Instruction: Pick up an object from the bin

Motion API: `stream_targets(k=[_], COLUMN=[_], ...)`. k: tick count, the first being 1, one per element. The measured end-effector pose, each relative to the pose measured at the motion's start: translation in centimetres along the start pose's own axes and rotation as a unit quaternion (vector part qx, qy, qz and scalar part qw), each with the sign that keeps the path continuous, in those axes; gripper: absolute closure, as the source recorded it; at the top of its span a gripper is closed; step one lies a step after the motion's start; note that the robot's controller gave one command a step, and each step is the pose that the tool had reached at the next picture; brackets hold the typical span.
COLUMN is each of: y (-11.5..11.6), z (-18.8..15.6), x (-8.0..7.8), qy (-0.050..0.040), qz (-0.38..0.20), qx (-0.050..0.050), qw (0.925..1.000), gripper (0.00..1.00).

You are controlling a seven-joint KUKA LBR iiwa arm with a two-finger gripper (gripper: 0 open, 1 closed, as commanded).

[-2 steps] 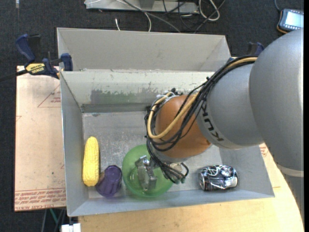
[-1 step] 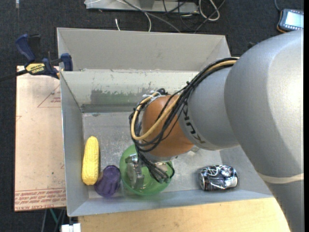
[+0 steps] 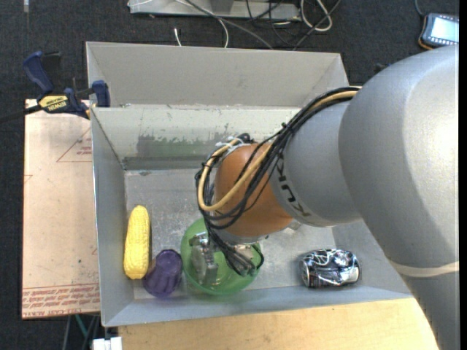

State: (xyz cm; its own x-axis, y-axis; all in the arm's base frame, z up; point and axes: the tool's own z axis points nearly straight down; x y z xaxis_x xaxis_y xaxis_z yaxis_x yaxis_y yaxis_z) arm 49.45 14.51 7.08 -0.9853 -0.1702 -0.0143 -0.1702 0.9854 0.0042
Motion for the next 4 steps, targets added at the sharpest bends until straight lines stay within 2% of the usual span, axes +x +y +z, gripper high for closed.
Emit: stream_targets(k=[1, 2, 3, 4], y=[-0.1, -0.1, 0.2, 0.2], z=[-0.2, -0.3, -9.8, -9.8], x=[-0.1, -0.2, -1.6, -1.6], qy=[-0.0025, -0.0028, -0.0038, -0.0038], qz=[0.0, 0.0, 0.0, 0.0], qx=[0.001, 0.0, 0.0, 0.0], qw=[1.0, 1.0, 1.0, 1.0], gripper=[0.0, 0.0, 1.0, 1.0])
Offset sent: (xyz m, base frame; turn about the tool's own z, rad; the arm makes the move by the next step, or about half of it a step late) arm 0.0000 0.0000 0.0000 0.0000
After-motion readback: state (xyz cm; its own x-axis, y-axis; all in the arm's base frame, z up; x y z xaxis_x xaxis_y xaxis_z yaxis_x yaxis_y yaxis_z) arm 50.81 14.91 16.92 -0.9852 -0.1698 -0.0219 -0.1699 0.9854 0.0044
